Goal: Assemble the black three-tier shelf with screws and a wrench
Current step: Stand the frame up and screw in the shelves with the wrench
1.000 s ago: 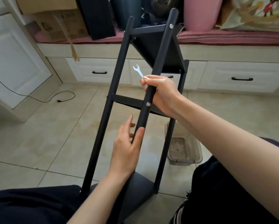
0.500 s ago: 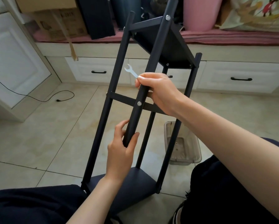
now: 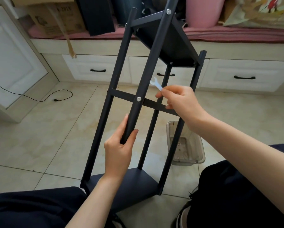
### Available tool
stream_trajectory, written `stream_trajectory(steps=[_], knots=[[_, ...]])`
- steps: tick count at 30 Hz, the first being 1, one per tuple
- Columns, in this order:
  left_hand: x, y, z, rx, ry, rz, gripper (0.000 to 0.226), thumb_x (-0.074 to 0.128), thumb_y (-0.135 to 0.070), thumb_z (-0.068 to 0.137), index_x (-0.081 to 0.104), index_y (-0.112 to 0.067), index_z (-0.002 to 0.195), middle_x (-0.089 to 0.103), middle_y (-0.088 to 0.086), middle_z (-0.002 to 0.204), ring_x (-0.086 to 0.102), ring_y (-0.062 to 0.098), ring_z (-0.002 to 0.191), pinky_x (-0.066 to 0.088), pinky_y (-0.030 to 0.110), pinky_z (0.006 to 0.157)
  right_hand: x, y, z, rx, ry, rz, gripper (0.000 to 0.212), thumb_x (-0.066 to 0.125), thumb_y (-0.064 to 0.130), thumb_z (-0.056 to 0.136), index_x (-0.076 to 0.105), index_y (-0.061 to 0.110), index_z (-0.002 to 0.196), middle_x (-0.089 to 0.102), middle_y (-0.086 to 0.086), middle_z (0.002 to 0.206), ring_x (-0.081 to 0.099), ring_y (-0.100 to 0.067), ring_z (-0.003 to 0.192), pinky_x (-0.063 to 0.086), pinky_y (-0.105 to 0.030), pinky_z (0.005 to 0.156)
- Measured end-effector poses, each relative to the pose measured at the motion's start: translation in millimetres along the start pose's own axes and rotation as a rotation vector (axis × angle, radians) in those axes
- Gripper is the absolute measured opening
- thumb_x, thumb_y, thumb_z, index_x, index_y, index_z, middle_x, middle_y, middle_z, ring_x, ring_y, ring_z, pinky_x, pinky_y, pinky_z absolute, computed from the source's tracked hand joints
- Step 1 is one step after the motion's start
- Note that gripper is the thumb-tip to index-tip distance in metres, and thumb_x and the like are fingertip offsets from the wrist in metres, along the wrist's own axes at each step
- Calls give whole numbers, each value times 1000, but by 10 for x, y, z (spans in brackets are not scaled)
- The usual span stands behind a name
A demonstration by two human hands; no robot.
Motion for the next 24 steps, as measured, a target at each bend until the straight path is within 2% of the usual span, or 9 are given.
stream_trajectory(steps=[4,6,10,13,14,16,18,21,24], knots=[[-17,4,-22,-12,-17,-27,56,67,-29,91,53,-17,145,61,-40,120,65,-5,107,49,9,86,84,-289,-231,74,4,-54,20,60,25,96,78,24,88,68,13,76,60,-5,72,53,-30,72],[-7,0,-28,-22,-13,-18,57,66,-31,92,51,-20,145,62,-40,118,68,1,104,51,12,84,184,-397,-343,112,7,-72,17,62,27,95,79,24,92,64,19,70,57,-1,69,48,-27,72],[-1,9,-18,-46,-20,3,58,65,-33,92,51,-21,146,63,-40,115,70,13,92,56,22,78,447,-458,-504,129,12,-97,17,63,24,94,78,19,99,67,19,81,60,0,80,50,-22,80],[-12,1,-19,-58,-26,4,58,64,-33,91,52,-19,146,64,-35,117,70,10,96,56,22,82,645,-483,-539,205,70,-100,19,60,21,96,78,16,101,63,19,79,60,-2,78,47,-13,71],[-11,0,-26,-61,-26,1,58,64,-33,91,52,-20,146,65,-30,119,70,8,92,55,20,79,680,-476,-523,233,76,-86,20,59,20,97,78,15,100,60,19,77,58,-2,78,46,-13,72],[-9,0,-47,-64,-25,-12,57,63,-35,91,52,-23,145,70,-21,113,63,3,71,49,13,66,711,-427,-473,251,65,-51,21,57,18,97,78,15,96,56,19,74,55,-3,81,46,-19,82],[-10,11,-64,-64,-23,-24,56,63,-35,91,52,-23,145,73,-13,104,54,1,60,42,8,60,723,-373,-433,247,50,-18,22,56,17,97,77,18,90,55,20,76,55,-7,91,46,-27,93],[-16,26,-60,-58,-13,-20,57,63,-36,91,52,-23,145,74,-3,110,54,2,61,42,8,62,721,-359,-416,257,18,30,28,56,15,95,73,26,76,50,23,64,51,-9,86,47,-37,102],[-22,21,-45,-52,-15,-14,57,63,-38,91,51,-27,145,73,-8,115,56,15,67,46,16,58,737,-378,-405,279,12,59,32,57,15,95,72,29,71,48,24,55,48,-6,77,48,-39,102]])
Point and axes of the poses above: each hand's wrist, its own z-axis towards the middle knuckle, its own x-axis out of the palm, y = z × x, the point moved 6 cm from there along z, towards the middle knuckle
